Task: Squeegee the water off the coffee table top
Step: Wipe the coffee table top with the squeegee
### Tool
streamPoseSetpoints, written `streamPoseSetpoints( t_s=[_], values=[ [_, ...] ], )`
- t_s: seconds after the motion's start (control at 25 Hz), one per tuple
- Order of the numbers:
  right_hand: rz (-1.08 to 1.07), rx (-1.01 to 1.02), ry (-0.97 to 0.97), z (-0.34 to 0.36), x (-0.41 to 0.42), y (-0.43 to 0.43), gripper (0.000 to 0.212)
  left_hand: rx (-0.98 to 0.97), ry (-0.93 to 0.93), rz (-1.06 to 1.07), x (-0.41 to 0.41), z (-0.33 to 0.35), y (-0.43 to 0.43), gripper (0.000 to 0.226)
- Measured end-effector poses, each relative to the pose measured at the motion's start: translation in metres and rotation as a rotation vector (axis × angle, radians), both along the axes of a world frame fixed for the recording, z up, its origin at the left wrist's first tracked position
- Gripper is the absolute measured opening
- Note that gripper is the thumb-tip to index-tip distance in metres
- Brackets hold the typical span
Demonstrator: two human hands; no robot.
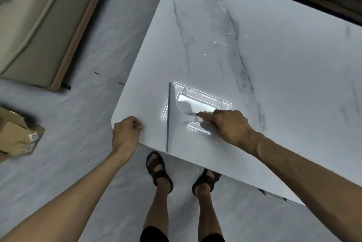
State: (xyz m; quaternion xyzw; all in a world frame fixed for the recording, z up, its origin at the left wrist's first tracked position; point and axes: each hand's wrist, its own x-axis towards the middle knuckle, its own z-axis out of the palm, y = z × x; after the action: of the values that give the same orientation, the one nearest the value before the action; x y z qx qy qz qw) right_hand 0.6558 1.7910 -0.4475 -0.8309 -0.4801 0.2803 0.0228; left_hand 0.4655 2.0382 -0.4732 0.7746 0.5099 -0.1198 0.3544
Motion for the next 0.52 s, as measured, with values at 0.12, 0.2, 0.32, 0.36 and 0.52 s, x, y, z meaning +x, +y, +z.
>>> streamPoseSetpoints(
  t_s=[0.12, 0.2, 0.32, 0.36, 0.52],
  values=[
    [-0.137, -0.077, -0.068, 0.012, 0.024, -0.065, 0.037, -0.070, 0.019, -0.025, 0.015, 0.004, -0.005, 0.026],
    [-0.225, -0.132, -0.116, 0.017, 0.033, -0.098, 0.039, -0.066, 0.060, -0.112, 0.026, 0.007, -0.008, 0.030],
    [-0.282, -0.159, -0.192, 0.032, 0.035, -0.128, 0.039, -0.027, 0.111, -0.271, 0.042, 0.012, -0.017, 0.026],
    [-0.274, -0.152, -0.208, 0.038, 0.032, -0.130, 0.039, -0.025, 0.107, -0.296, 0.046, 0.014, -0.018, 0.024],
    [-0.229, -0.061, -0.143, 0.060, 0.015, -0.087, 0.046, -0.018, 0.059, -0.248, 0.051, 0.023, -0.006, 0.022]
  ],
)
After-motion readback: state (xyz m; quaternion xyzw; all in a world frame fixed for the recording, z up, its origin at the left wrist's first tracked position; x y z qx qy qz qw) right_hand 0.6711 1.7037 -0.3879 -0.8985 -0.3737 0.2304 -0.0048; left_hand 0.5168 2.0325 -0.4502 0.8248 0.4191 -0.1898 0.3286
